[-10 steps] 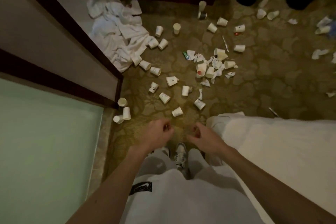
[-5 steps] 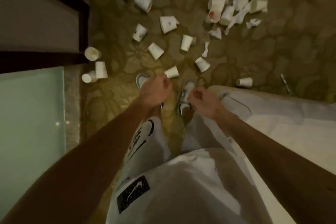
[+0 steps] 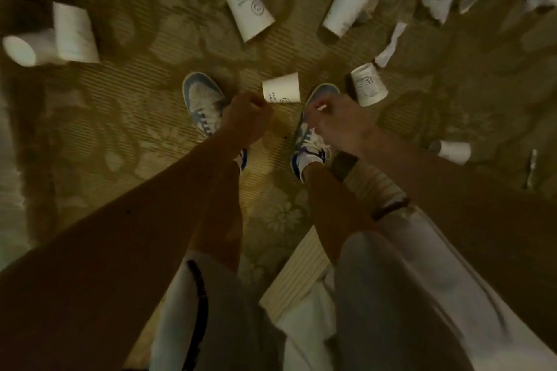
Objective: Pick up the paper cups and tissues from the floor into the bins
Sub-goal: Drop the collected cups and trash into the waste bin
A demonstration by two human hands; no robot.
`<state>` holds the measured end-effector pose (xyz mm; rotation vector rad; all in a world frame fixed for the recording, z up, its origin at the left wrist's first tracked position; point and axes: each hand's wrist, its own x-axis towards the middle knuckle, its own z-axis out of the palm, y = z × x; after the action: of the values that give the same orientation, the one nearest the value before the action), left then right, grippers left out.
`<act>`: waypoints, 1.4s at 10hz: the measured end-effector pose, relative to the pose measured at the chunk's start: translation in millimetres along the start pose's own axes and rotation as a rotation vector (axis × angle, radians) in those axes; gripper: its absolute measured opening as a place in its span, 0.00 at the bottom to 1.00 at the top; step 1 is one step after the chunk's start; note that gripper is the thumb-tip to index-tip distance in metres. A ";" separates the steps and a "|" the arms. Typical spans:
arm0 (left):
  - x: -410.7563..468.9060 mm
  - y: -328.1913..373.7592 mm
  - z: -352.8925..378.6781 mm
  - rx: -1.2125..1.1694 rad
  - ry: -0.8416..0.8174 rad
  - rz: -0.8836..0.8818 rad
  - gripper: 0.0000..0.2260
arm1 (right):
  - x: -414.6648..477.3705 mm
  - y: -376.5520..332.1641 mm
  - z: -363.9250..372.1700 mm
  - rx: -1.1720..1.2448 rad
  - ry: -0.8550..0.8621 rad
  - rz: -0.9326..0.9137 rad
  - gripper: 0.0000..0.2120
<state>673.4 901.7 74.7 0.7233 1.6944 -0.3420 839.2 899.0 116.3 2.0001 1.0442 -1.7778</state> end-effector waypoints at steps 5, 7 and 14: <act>120.1 -43.2 56.7 -0.539 -0.017 -0.174 0.27 | 137.7 39.5 50.2 0.383 -0.093 0.240 0.14; 117.2 -33.6 58.5 -0.664 -0.087 -0.168 0.01 | 151.2 32.3 49.3 0.378 0.030 0.205 0.17; 205.9 32.1 -12.9 -0.258 0.348 0.281 0.33 | 182.2 0.0 -1.4 0.095 0.330 -0.126 0.10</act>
<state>662.0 991.1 -113.7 0.8479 1.8846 0.2083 838.0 960.5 -55.2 2.3943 1.2260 -1.6166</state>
